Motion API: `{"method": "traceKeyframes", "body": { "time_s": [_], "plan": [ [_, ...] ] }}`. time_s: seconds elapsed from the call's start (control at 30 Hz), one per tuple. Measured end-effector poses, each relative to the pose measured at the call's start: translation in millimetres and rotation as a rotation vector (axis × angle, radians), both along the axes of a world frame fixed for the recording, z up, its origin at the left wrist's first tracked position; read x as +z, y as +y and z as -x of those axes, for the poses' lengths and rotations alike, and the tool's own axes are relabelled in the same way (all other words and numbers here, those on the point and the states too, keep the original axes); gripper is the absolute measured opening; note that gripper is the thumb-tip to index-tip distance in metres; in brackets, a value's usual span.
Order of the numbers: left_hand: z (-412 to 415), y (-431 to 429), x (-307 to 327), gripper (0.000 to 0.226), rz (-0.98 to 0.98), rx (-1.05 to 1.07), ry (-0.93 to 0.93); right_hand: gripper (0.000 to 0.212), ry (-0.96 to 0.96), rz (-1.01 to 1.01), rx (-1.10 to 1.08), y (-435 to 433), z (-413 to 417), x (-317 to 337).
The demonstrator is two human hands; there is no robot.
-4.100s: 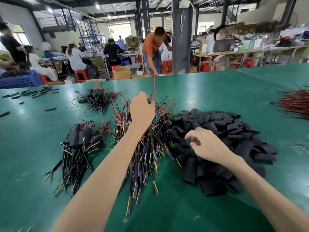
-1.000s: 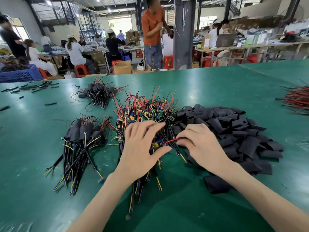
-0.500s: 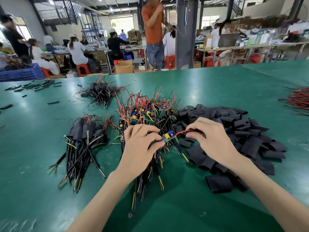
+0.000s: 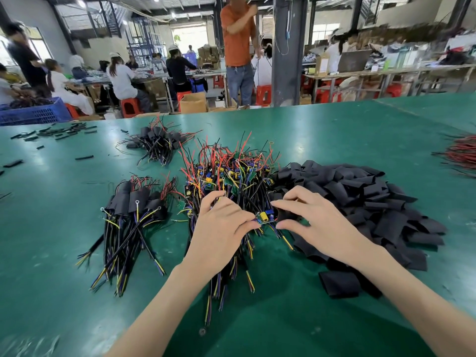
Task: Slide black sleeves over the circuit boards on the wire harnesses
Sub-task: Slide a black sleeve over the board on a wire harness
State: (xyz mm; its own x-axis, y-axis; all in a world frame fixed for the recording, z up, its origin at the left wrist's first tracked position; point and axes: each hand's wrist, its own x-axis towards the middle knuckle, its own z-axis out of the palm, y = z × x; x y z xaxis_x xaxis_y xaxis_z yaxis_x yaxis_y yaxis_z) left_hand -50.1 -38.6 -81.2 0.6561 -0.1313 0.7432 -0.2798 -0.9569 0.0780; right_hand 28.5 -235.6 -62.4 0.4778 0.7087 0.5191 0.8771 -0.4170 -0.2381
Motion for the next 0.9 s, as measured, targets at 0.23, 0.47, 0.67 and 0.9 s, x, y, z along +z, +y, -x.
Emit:
{"method": "traceKeyframes", "body": {
  "time_s": [0.23, 0.47, 0.67, 0.9],
  "plan": [
    [-0.6, 0.9, 0.3, 0.030, -0.019, 0.025, -0.013, 0.041, 0.050, 0.026, 0.020, -0.9, 0.2, -0.4],
    [-1.2, 1.8, 0.0, 0.030, -0.013, 0.031, -0.012, 0.044, 0.117, 0.007, 0.048, -0.6, -1.1, 0.8],
    [-1.6, -0.3, -0.9, 0.029, -0.028, 0.011, -0.007, 0.045, 0.137, -0.025, 0.057, -0.1, 0.0, -0.1],
    [-1.5, 1.4, 1.6, 0.029, -0.035, -0.030, -0.019, 0.041, 0.260, -0.080, 0.071, -0.4, 0.0, 3.8]
  ]
}}
